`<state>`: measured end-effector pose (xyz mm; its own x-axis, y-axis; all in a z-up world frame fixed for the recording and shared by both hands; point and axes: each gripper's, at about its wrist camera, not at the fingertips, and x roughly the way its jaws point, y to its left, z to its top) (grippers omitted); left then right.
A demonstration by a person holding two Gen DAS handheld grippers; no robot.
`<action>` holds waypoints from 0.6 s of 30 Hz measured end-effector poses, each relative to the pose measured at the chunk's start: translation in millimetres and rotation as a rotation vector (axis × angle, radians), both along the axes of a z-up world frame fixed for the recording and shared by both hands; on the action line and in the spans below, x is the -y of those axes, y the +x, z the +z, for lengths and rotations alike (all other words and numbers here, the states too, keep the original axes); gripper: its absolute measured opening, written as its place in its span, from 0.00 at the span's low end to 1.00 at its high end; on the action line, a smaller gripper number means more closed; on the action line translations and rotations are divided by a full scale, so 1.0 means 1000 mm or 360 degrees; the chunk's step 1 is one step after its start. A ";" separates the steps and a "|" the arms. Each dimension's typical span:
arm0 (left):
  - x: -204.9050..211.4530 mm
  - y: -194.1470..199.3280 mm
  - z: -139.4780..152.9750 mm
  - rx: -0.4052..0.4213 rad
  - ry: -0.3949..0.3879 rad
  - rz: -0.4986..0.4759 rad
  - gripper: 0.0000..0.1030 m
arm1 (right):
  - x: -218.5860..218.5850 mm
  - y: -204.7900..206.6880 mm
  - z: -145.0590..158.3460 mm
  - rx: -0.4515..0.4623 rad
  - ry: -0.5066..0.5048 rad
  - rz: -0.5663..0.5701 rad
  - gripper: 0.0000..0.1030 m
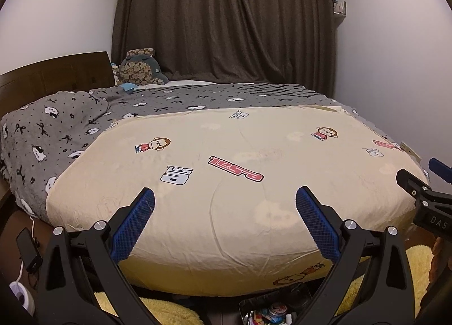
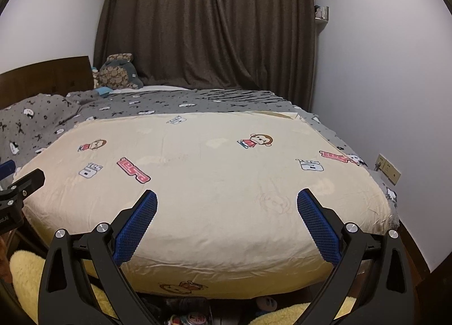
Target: Collect trash
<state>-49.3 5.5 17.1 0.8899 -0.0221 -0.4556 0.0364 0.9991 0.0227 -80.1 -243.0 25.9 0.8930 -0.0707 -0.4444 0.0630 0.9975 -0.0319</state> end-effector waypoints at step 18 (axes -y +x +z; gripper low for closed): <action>-0.002 -0.002 0.003 -0.0011 -0.0036 -0.0024 0.92 | -0.013 -0.001 0.004 0.0005 -0.0025 0.0040 0.97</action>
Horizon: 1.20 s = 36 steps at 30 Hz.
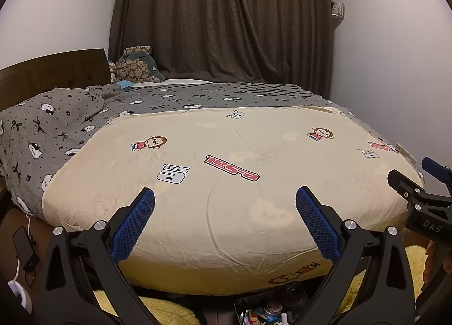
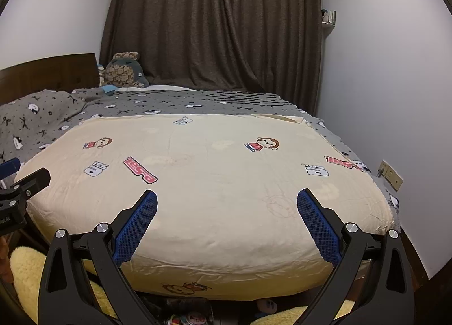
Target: Collect trash
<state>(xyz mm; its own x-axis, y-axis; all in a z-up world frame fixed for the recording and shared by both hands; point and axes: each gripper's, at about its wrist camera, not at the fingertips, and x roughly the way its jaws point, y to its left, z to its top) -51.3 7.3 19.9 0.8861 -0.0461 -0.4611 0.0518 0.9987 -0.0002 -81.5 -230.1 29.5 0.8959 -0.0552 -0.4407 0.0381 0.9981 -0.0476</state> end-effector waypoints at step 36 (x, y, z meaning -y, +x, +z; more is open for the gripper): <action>0.004 0.000 -0.003 -0.0022 -0.0004 -0.0002 0.92 | 0.000 0.000 0.001 -0.0010 0.0039 0.0006 0.97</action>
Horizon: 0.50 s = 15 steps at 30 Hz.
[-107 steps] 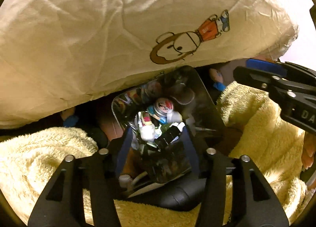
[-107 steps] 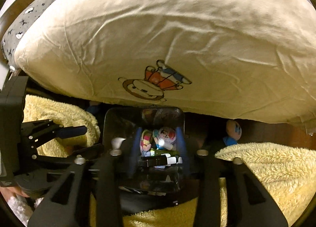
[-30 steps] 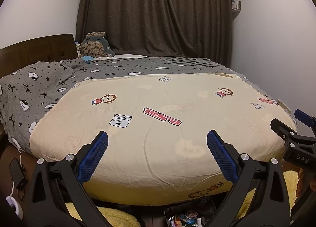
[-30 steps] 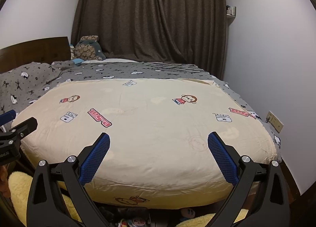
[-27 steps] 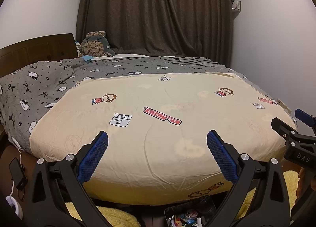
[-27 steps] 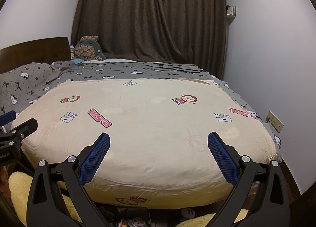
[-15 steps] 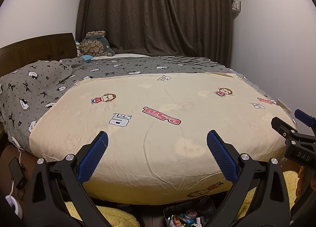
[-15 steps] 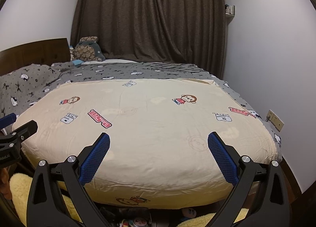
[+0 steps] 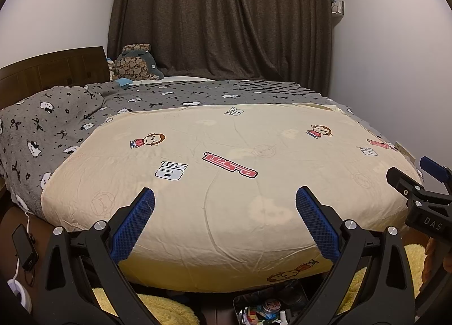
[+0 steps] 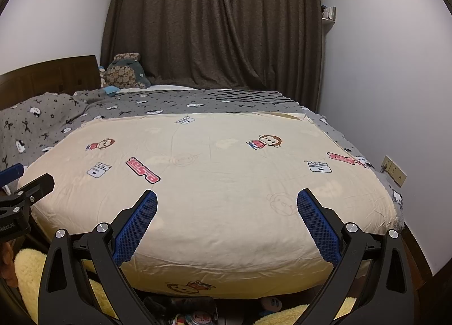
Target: Collect trash
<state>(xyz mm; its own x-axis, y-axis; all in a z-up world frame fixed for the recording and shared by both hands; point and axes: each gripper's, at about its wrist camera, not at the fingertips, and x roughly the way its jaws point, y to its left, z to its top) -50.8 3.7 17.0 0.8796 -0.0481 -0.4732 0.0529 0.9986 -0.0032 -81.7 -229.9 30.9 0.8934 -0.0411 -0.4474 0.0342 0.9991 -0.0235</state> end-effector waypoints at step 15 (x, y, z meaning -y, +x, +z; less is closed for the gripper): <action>0.001 -0.001 -0.001 -0.0004 -0.0002 0.0001 0.92 | 0.000 -0.001 -0.001 0.0000 0.0008 -0.0006 0.97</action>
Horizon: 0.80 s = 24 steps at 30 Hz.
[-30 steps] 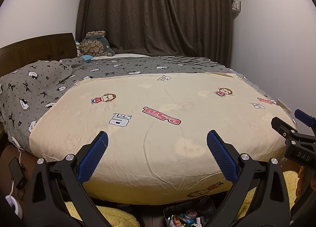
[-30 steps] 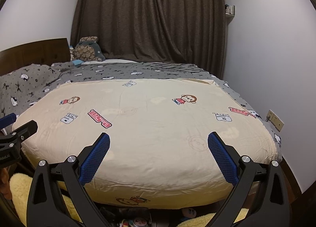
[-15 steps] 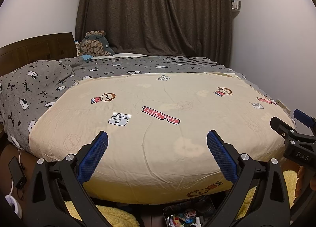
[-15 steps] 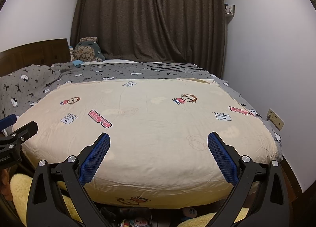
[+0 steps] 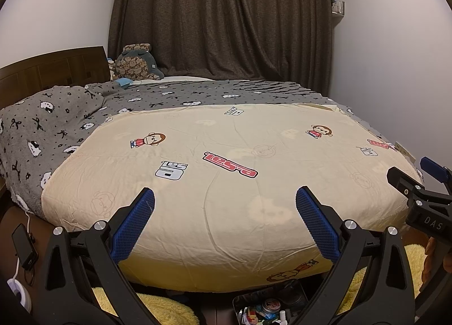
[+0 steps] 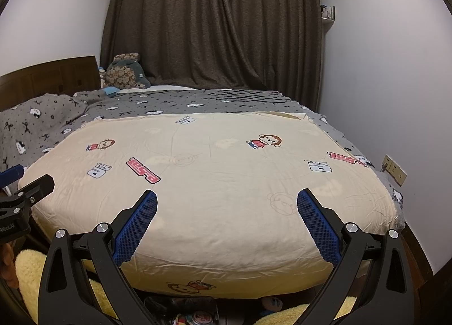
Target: Collect trash
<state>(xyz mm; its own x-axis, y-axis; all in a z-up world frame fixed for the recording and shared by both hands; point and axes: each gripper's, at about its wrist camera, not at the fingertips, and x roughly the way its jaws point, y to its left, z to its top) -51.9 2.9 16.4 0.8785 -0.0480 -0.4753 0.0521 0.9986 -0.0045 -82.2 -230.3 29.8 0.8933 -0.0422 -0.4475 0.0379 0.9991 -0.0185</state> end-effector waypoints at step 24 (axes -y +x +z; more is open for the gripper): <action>0.004 -0.002 -0.001 -0.0006 -0.0002 -0.0003 0.92 | -0.002 0.000 -0.001 -0.0003 0.0009 0.0006 0.97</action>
